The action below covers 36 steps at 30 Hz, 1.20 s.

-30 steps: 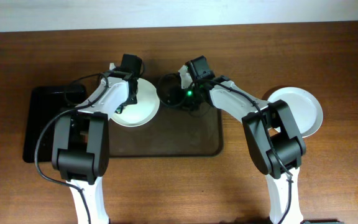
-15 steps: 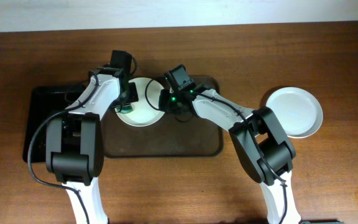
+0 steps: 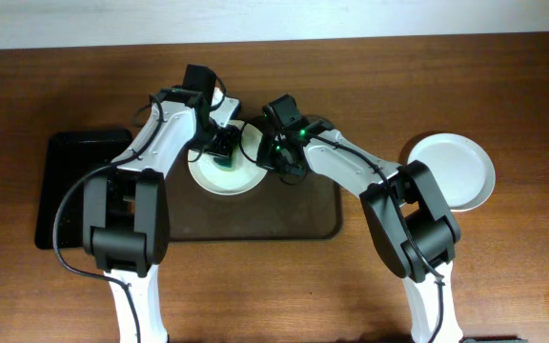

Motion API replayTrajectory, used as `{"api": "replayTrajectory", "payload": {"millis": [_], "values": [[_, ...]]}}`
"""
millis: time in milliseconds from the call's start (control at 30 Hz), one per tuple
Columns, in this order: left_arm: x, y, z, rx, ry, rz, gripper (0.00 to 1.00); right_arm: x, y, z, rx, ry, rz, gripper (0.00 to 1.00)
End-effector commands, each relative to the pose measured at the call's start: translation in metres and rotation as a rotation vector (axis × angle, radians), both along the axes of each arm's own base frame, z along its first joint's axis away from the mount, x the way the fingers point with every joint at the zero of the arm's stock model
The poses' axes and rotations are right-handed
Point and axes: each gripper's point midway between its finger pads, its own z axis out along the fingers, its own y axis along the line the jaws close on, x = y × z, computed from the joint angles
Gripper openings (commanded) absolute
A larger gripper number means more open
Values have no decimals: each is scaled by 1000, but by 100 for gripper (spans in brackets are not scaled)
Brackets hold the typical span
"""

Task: Clean dirty plates on tray and stack at the side
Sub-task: 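Scrub the held plate with the sponge in the left gripper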

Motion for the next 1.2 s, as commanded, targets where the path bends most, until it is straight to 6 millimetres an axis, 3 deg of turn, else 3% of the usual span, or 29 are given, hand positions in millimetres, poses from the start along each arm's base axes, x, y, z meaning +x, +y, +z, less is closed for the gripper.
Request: {"api": "replayTrajectory", "payload": {"millis": [0, 133, 200, 267, 300, 367, 433, 500, 567, 600, 633, 700, 767, 833, 900, 1067, 1167], "values": [[4, -14, -5, -68, -33, -87, 0, -9, -15, -22, -57, 51, -24, 4], [7, -15, -24, -66, -24, -86, 0, -9, -15, -22, -57, 50, -22, 4], [10, 1, -45, 24, -3, -28, 0, -10, -15, -22, -54, 52, -20, 4], [17, 34, -54, 200, -13, 104, 0, -10, -14, -22, -52, 54, -18, 4], [23, 63, -53, 352, -46, 219, 0, -10, -14, -22, -51, 53, -19, 4], [24, 109, -41, 602, -100, 347, 0, -10, -14, -22, -51, 53, -19, 4], [14, 135, -31, 754, -106, 414, 0, -10, -14, -22, -51, 53, -19, 4], [4, 131, -32, 761, -67, 404, 0, -10, -14, -22, -51, 53, -19, 4], [-12, 91, -34, 569, 71, 340, 0, -10, -14, -22, -51, 53, -19, 4], [-15, 56, -21, 377, 150, 300, 0, -10, -14, -22, -50, 52, -19, 4], [-15, 45, -11, 322, 169, 254, 0, -10, -14, -22, -51, 54, -19, 4], [-16, 47, 22, 337, 184, 210, 0, -10, -14, -22, -51, 54, -19, 4], [-7, 64, 59, 428, 131, 237, 0, -10, -14, -22, -47, 54, -18, 4], [1, 62, 76, 410, 90, 247, 0, -10, -13, -21, -43, 53, -16, 4], [-6, 42, 74, 305, 137, 193, 0, -10, -14, -22, -45, 56, -18, 4], [-25, 13, 19, 159, 277, 56, 0, -10, -14, -22, -45, 57, -18, 4], [-35, 14, -8, 161, 304, 48, 0, -10, -14, -22, -45, 56, -18, 4]]}}
